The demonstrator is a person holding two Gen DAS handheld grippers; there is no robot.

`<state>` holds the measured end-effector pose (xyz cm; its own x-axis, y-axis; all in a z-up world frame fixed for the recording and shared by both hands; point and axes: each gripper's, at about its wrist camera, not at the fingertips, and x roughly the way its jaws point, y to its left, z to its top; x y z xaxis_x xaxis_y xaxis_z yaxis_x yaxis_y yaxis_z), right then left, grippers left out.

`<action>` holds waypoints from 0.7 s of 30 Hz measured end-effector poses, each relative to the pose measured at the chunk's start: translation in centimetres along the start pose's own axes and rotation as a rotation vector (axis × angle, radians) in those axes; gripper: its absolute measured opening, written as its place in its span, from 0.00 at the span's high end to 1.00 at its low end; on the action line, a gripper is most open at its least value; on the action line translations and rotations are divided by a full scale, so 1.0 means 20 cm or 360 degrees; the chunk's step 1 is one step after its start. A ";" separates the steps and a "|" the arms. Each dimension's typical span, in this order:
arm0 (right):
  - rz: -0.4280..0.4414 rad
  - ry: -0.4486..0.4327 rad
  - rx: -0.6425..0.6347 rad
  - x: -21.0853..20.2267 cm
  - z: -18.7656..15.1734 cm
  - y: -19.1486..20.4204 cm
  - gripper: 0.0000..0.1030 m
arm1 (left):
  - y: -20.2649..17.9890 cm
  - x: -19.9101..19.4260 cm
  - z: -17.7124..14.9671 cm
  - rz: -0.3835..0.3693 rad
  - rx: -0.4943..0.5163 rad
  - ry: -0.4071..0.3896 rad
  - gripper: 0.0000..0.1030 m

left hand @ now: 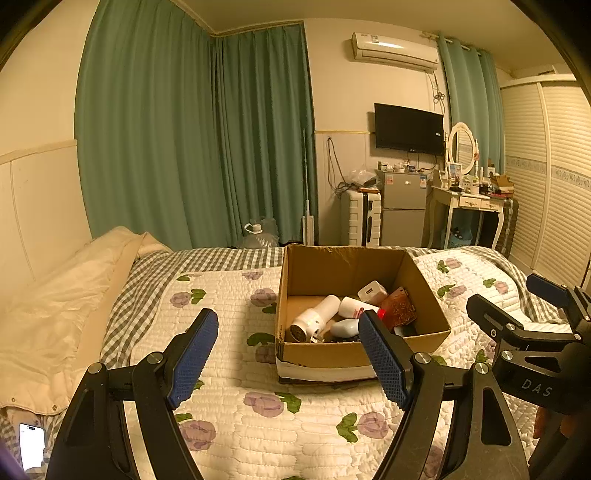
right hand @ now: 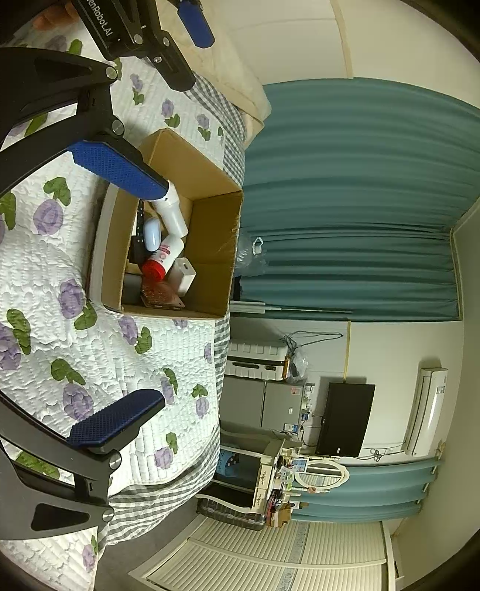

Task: Organize rigid objects

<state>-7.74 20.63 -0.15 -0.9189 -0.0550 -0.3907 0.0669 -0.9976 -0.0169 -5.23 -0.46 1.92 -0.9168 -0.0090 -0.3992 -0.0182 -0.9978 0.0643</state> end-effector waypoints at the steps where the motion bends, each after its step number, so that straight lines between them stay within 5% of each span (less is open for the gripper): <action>1: 0.0000 0.0002 0.0001 0.00 0.00 0.00 0.00 | 0.00 0.00 0.00 0.0002 0.0001 -0.0001 0.21; 21: -0.0004 0.0017 0.0004 0.01 -0.01 0.00 0.00 | 0.00 0.00 0.00 0.0001 0.0002 0.0003 0.21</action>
<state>-7.90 20.66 -0.35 -0.9148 -0.0519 -0.4006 0.0633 -0.9979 -0.0154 -5.33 -0.46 1.90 -0.9162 -0.0098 -0.4006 -0.0181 -0.9977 0.0656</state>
